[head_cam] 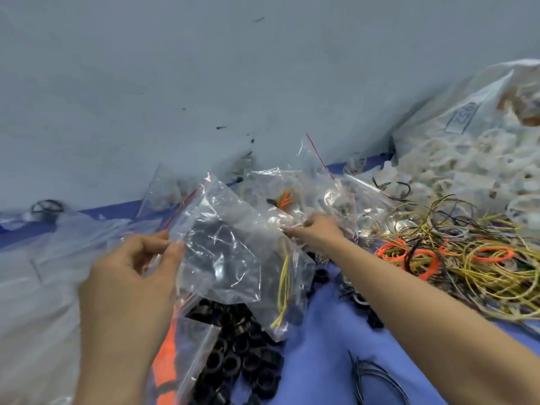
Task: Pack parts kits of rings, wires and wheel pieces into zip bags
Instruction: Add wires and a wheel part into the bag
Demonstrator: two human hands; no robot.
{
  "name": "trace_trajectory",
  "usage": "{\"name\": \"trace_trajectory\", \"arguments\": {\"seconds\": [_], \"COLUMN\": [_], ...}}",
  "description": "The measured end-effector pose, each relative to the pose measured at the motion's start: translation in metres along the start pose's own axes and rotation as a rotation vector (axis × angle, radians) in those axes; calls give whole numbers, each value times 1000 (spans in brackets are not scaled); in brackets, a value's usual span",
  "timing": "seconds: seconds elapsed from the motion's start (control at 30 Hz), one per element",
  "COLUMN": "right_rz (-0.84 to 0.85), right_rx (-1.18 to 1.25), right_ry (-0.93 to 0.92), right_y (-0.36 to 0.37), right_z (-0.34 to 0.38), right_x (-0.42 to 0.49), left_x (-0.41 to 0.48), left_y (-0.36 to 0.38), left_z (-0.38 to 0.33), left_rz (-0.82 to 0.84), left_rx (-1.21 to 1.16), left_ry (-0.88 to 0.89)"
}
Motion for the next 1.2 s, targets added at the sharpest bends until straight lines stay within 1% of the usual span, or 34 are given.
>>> {"name": "trace_trajectory", "arguments": {"seconds": [0.03, 0.07, 0.1, 0.13, 0.17, 0.2, 0.23, 0.27, 0.3, 0.33, 0.4, 0.47, 0.53, 0.57, 0.63, 0.67, 0.7, 0.77, 0.83, 0.87, 0.9, 0.93, 0.97, 1.0, 1.03, 1.07, 1.13, 1.2], "right_rz": [-22, -57, -85, -115, -134, -122, -50, 66, 180, 260, 288, 254, 239, 232, 231, 246, 276, 363, 316, 292, 295, 339, 415, 506, 585, 638, 714, 816], "right_rx": [-59, -25, 91, 278, 513, 770, 1034, 1285, 1485, 1616, 1718, 1737, 1693, 1651, 1484, 1346, 1182, 804, 297, 0, -293, -544, -713, -765, -711, -578, -281, -98], "right_ry": [-17, -46, -85, -102, -62, 31, 140, 220, 253, 243, 196, 169, 68, -35, -351, -521, -659, -835, -941, -963, -946, -882, -791, -699, -633, -607, -628, -608], "right_y": [0, -1, -3, -9, -18, -25, -28, -31, -38, -51, -80, -108, -140, -158, -195, -207, -211, -199, -174, -157, -140, -124, -114, -108, -106, -106, -109, -105], "right_z": [2, 6, 13, 20, 20, 16, 12, 14, 19, 25, 28, 34, 54, 68, 109, 132, 152, 182, 190, 187, 177, 161, 143, 127, 118, 117, 125, 124], "right_x": [-1, -3, -7, -13, -19, -24, -33, -44, -58, -72, -99, -121, -141, -149, -173, -189, -205, -230, -235, -230, -223, -213, -205, -201, -202, -204, -213, -222], "left_x": [0, -2, -3, -4, -5, -6, -7, -7, -8, -10, -15, -22, -32, -39, -54, -61, -68, -79, -88, -91, -94, -97, -101, -106, -110, -111, -108, -105], "left_y": [1, 2, 4, 6, 7, 8, 9, 10, 12, 15, 24, 34, 43, 46, 51, 52, 54, 56, 54, 54, 54, 56, 57, 60, 62, 64, 66, 62], "left_z": [1, 0, -1, -2, -3, -4, -6, -7, -9, -12, -19, -31, -49, -60, -85, -97, -106, -121, -135, -140, -143, -143, -145, -147, -148, -148, -147, -150], "left_rz": [-1, -1, 4, 11, 14, 17, 20, 24, 30, 36, 59, 106, 157, 180, 228, 250, 270, 300, 315, 324, 349, 378, 396, 408, 426, 444, 449, 387], "left_rx": [7, 16, 19, 17, 16, 17, 19, 21, 26, 32, 28, 3, -57, -89, -122, -122, -117, -93, -94, -114, -149, -172, -177, -164, -160, -171, -197, -193], "left_ry": [-8, -9, -14, -20, -25, -22, -16, -8, 3, 16, 50, 108, 195, 248, 368, 429, 484, 575, 675, 697, 686, 674, 683, 707, 718, 706, 693, 735]}}
Point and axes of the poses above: each hand's wrist, its own x-axis towards the middle knuckle, its own y-axis out of the palm, z = x × y, the point moved 10 cm from there along x, towards the middle knuckle, and after that the axes turned 8 degrees about -z, right-handed, at the moved point
